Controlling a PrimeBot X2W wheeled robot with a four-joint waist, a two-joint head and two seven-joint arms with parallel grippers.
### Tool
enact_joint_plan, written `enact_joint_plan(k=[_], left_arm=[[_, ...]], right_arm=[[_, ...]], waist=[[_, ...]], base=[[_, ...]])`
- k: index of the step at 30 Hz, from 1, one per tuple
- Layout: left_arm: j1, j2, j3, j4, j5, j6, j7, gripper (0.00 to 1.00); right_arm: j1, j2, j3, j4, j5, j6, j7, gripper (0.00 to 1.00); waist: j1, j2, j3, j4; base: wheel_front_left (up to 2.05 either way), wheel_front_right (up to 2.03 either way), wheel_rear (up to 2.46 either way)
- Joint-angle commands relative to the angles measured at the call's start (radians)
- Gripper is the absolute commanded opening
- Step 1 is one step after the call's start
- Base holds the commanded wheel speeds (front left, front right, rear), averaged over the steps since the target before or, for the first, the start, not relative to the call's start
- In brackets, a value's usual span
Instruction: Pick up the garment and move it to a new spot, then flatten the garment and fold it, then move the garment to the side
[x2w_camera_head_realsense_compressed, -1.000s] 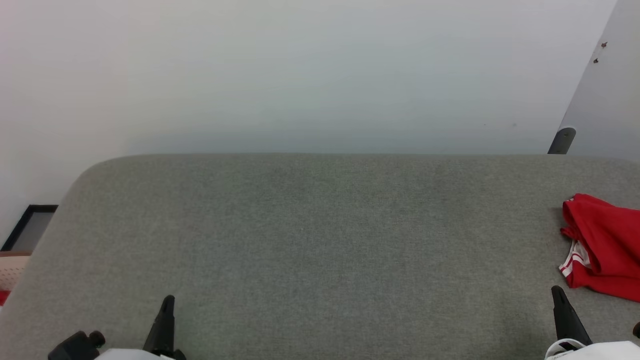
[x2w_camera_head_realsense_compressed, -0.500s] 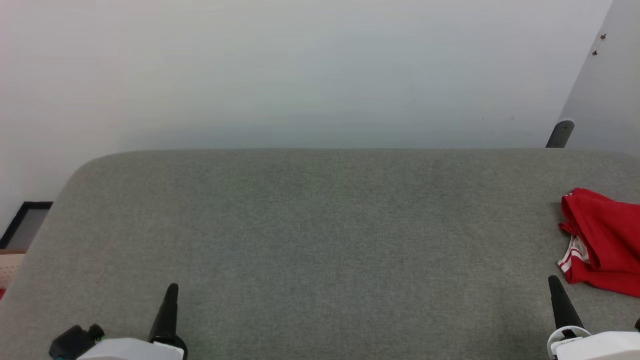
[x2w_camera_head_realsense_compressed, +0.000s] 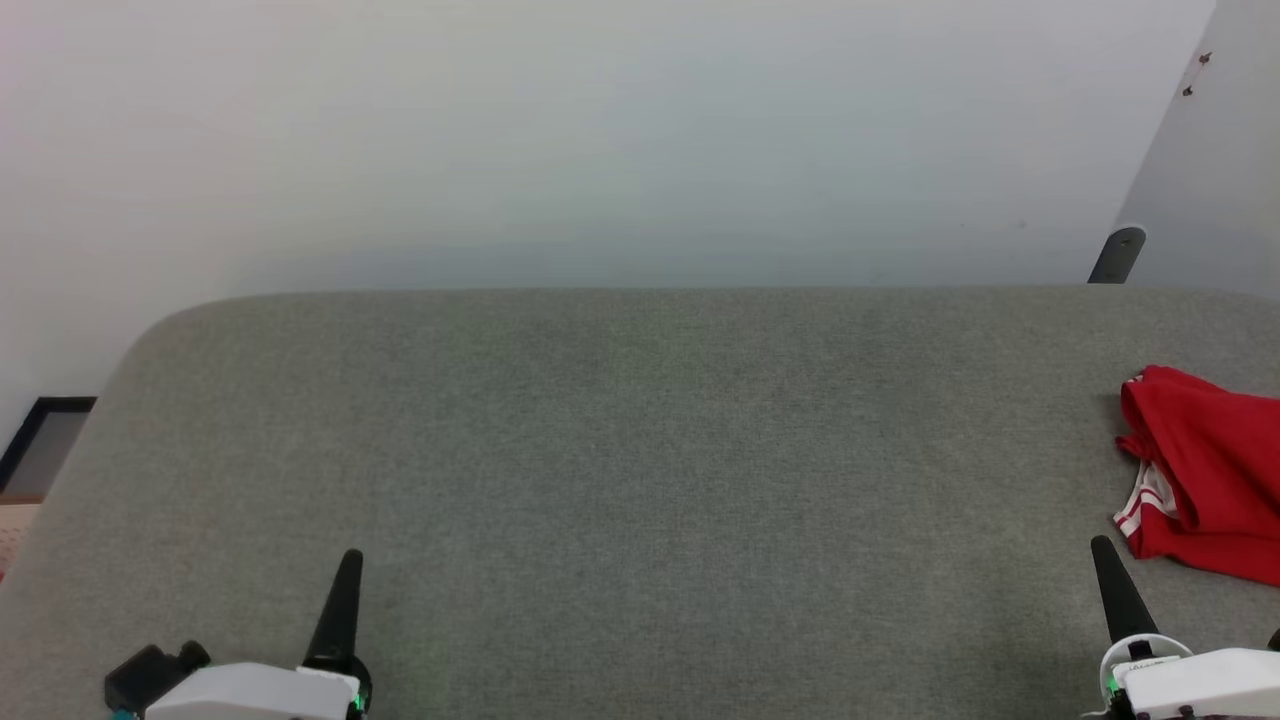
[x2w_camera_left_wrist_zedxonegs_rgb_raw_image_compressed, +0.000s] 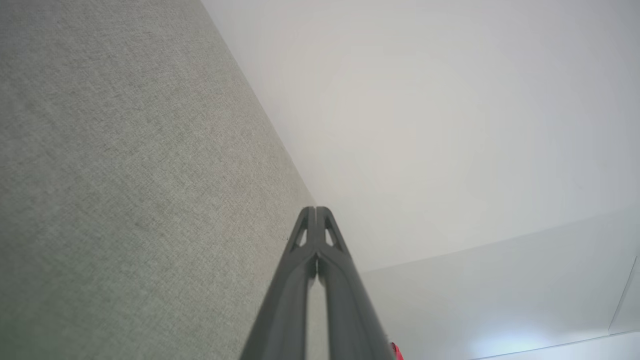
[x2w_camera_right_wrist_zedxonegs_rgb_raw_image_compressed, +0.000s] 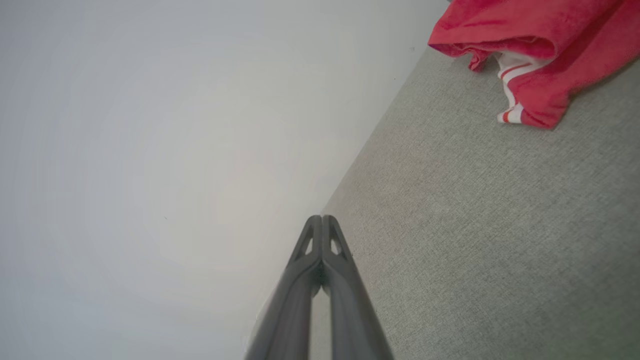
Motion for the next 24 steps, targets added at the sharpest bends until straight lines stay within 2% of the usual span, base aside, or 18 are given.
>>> enact_joint_plan(k=[1,24], left_arm=[[-0.024,-0.001,0.006,-0.011,-0.023,-0.003,0.006,0.0],[-0.05,-0.035,0.03,-0.018,-0.193,-0.007,0.058,0.0]], right_arm=[[-0.025,0.002,-0.006,-0.008,0.027,0.0,0.008,0.0],[-0.053,0.016,-0.014,-0.005,0.235,0.0,0.059,0.0]], waist=[[0.0,0.0,0.002,-0.001],[0.0,0.0,0.026,-0.014]], base=[[0.0,0.0,0.0],[0.0,0.0,0.0]])
